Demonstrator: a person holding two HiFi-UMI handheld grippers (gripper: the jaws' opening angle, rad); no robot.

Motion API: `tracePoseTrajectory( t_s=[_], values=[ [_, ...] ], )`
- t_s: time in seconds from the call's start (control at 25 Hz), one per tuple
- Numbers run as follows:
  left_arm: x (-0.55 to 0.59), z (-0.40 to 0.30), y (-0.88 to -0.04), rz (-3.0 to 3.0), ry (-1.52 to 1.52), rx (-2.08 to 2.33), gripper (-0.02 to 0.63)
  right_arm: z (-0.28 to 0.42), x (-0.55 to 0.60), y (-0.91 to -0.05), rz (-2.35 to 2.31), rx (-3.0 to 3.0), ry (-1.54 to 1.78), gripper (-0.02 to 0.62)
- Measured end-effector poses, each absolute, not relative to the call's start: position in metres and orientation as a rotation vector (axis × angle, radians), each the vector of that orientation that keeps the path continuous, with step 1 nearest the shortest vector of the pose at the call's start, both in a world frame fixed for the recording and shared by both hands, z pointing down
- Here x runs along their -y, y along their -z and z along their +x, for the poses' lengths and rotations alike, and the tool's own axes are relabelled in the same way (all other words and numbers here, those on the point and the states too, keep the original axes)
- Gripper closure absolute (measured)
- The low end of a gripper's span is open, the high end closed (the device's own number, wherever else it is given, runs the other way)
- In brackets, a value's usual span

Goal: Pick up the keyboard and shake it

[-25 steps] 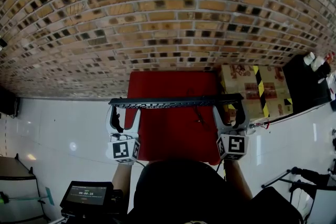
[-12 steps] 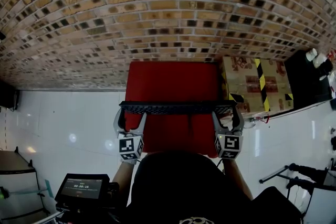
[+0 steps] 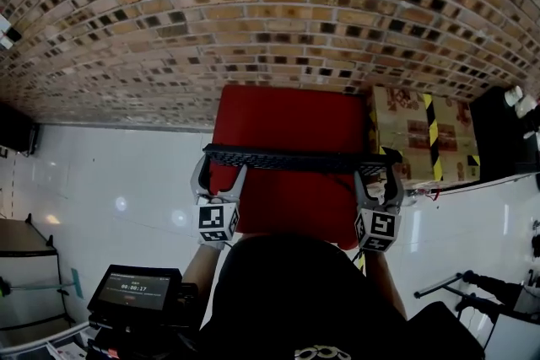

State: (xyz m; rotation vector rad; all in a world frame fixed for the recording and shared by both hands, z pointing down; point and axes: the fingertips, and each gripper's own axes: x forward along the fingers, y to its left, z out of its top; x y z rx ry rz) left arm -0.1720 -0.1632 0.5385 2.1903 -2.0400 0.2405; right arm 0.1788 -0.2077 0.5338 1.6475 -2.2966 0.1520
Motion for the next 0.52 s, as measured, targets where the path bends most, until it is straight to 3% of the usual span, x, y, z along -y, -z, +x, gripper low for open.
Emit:
tracePoseTrajectory(
  t_s=[0.52],
  values=[
    [0.142,-0.188,-0.536,2.113,-0.244,2.078,0.207,0.159,0.211,-0.541,1.576,2.338,-0.096,0.256]
  ],
)
